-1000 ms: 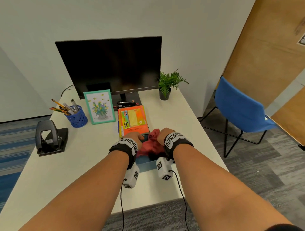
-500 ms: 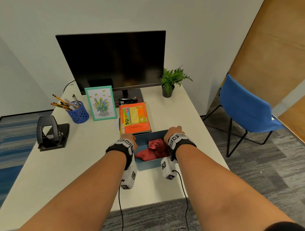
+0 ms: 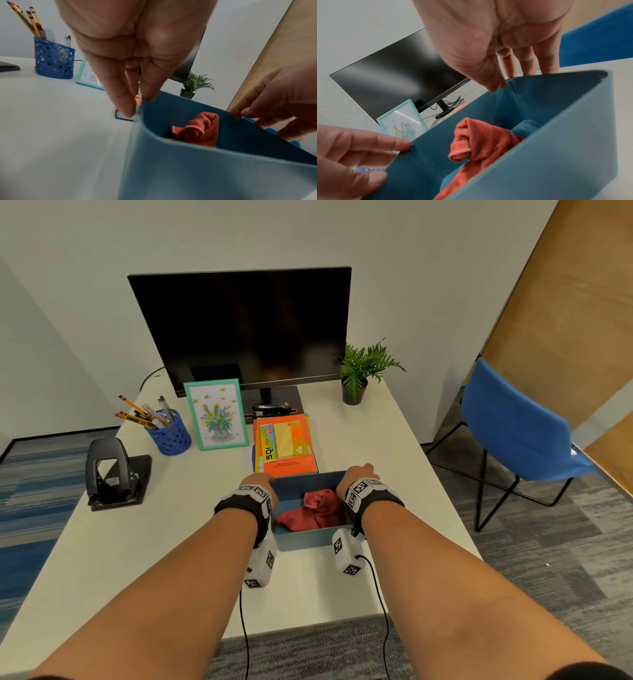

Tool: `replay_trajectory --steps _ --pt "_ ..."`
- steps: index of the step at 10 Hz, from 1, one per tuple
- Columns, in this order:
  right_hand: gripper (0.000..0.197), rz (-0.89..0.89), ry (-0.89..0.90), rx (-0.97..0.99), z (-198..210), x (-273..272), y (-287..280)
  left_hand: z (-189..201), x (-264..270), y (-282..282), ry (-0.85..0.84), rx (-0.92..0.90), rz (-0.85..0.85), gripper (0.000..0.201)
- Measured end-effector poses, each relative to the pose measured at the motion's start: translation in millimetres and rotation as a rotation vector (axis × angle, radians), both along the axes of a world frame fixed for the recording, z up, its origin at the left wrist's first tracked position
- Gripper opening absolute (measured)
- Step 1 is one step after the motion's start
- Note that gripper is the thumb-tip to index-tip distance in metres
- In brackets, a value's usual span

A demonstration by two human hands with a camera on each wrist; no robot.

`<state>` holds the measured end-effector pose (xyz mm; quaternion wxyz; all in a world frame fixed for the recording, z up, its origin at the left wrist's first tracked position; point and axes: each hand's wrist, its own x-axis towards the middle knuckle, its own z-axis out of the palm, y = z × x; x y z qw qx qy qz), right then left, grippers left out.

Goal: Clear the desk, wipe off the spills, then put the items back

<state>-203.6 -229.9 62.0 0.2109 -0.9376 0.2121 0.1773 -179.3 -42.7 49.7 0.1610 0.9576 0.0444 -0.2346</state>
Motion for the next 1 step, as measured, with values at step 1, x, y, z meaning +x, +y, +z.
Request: replay_trajectory --steps 1 --pt "0.032 0.0 -0.031 -0.045 9.2 -0.1 2.9 10.6 6.1 7.2 -0.028 0.009 0.004 0.051"
